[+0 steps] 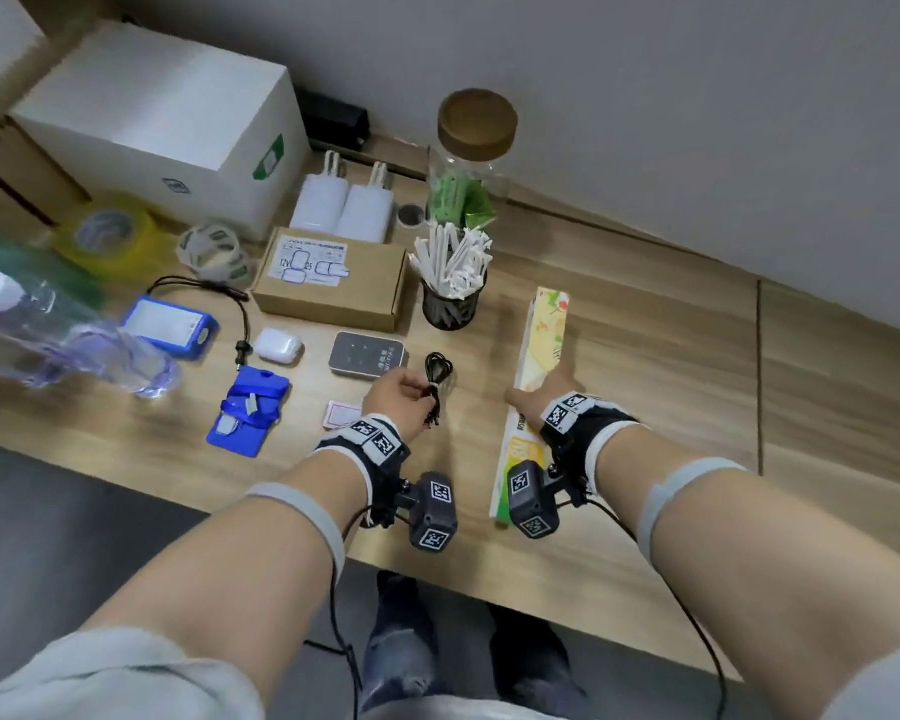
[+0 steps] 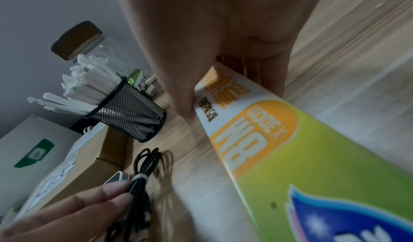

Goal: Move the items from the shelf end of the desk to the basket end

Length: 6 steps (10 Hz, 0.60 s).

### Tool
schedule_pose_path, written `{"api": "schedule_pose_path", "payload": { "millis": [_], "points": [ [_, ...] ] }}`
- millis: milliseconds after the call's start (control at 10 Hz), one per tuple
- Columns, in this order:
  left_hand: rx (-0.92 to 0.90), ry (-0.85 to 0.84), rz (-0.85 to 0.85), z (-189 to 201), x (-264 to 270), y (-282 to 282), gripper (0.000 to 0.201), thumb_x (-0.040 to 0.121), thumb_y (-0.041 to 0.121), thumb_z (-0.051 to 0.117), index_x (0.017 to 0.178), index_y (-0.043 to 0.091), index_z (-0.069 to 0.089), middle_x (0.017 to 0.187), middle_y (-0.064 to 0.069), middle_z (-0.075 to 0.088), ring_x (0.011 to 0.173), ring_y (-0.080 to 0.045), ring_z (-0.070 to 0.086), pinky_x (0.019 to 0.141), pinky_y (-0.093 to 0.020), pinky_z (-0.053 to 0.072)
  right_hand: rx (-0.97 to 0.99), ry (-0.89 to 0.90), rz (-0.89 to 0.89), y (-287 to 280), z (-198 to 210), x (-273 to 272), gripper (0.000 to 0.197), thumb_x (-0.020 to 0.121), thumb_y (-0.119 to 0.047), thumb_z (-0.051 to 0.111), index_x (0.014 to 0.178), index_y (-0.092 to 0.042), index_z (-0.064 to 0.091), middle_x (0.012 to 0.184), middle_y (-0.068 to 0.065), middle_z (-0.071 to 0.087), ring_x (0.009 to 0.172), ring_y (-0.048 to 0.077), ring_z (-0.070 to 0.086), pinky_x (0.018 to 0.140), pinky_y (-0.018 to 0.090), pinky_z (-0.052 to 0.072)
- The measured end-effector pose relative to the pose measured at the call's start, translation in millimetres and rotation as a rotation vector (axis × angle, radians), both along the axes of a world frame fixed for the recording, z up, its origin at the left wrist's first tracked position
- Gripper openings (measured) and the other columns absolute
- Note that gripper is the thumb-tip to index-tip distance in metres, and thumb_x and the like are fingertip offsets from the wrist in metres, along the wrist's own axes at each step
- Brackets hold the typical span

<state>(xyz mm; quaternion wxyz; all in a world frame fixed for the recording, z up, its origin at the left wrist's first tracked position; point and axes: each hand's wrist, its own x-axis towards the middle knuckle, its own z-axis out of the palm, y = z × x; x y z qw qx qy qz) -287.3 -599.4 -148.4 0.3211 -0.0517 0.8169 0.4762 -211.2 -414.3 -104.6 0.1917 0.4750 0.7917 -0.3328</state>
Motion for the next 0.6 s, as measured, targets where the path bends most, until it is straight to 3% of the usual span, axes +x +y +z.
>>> {"api": "schedule_pose_path", "payload": {
  "millis": [100,200,300,400,500,600],
  "points": [
    [-0.022,0.058,-0.113,-2,-18,-1,0.025,0.081,0.003,0.066,0.083,0.027,0.058,0.088,0.001,0.068,0.094,-0.027,0.07,0.086,-0.045,0.058,0.035,-0.009,-0.007,-8,-6,-25,0.092,0.083,-0.045,0.069,0.147,-0.005,0.017,0.125,0.016,0.059,0.104,0.036,0.061,0.075,0.034,0.045],
    [-0.016,0.075,-0.22,1,-28,-3,0.03,0.086,-0.001,0.061,0.111,0.016,0.059,0.103,-0.001,0.065,0.101,-0.02,0.064,0.098,-0.037,0.052,0.067,-0.041,-0.027,-16,-15,-45,0.09,0.083,-0.048,0.068,0.144,-0.002,0.022,0.119,0.017,0.062,0.106,0.037,0.062,0.073,0.035,0.045],
    [-0.014,0.067,-0.319,3,-33,-7,0.037,0.089,-0.002,0.058,0.124,0.011,0.056,0.109,0.0,0.06,0.103,-0.015,0.059,0.101,-0.03,0.048,0.106,-0.055,-0.051,-23,-15,-56,0.089,0.081,-0.047,0.071,0.142,-0.003,0.024,0.128,0.019,0.056,0.114,0.038,0.058,0.085,0.041,0.05],
    [-0.03,0.039,-0.378,2,-38,-8,0.039,0.087,0.001,0.06,0.125,0.012,0.056,0.108,-0.001,0.06,0.107,-0.018,0.06,0.104,-0.034,0.047,0.115,-0.06,-0.037,-24,-16,-54,0.091,0.078,-0.049,0.073,0.141,-0.005,0.024,0.132,0.02,0.051,0.117,0.038,0.055,0.09,0.043,0.049],
    [-0.059,0.009,-0.422,12,-41,-6,0.039,0.085,0.007,0.063,0.122,0.017,0.057,0.114,-0.008,0.064,0.111,-0.025,0.062,0.101,-0.041,0.05,0.111,-0.039,-0.031,-22,-1,-45,0.086,0.078,-0.05,0.073,0.136,-0.006,0.027,0.13,0.019,0.051,0.114,0.037,0.057,0.084,0.039,0.047],
    [-0.041,0.042,-0.406,33,-41,2,0.037,0.087,0.013,0.064,0.123,0.018,0.057,0.118,-0.006,0.062,0.106,-0.025,0.062,0.088,-0.039,0.056,0.094,0.006,-0.069,-13,18,-38,0.086,0.081,-0.051,0.07,0.139,-0.005,0.026,0.132,0.018,0.054,0.115,0.036,0.059,0.088,0.038,0.048]
  ]
}}
